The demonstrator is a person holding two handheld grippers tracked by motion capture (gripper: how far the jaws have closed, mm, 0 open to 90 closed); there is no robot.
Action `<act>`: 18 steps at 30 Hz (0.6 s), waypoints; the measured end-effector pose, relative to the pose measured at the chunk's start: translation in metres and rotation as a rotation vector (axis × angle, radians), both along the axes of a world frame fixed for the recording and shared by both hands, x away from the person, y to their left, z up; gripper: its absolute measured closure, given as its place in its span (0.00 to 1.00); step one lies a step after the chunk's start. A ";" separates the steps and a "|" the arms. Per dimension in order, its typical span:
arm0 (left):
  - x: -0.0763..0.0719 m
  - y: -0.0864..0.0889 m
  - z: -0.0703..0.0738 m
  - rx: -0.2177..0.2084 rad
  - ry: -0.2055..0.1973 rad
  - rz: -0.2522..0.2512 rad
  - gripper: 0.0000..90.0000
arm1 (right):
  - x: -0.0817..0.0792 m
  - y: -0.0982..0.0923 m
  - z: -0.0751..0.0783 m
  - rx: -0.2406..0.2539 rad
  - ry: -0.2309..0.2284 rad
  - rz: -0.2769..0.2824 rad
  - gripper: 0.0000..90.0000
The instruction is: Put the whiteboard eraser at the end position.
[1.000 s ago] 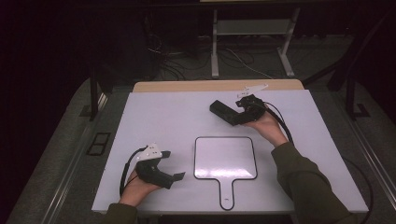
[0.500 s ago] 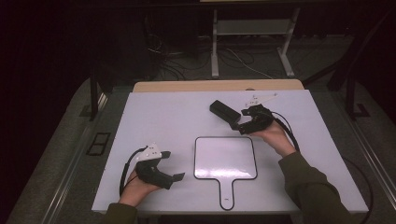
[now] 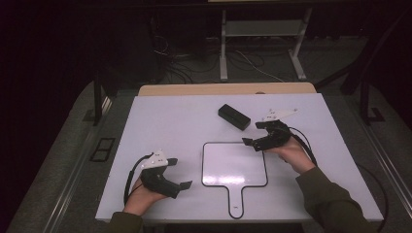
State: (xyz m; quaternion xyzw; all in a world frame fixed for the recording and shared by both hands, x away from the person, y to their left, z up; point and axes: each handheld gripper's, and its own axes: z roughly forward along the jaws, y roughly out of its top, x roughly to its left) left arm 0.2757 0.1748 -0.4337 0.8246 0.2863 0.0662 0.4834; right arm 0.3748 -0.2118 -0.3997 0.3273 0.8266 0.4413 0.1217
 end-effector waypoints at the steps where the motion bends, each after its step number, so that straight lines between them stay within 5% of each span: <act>1: 0.000 0.000 0.000 0.001 -0.001 0.000 0.00 | -0.003 -0.002 -0.001 0.003 -0.002 0.000 0.14; 18: -0.001 0.000 0.001 -0.001 -0.005 -0.003 0.00 | -0.041 -0.028 -0.008 0.032 -0.029 -0.044 0.14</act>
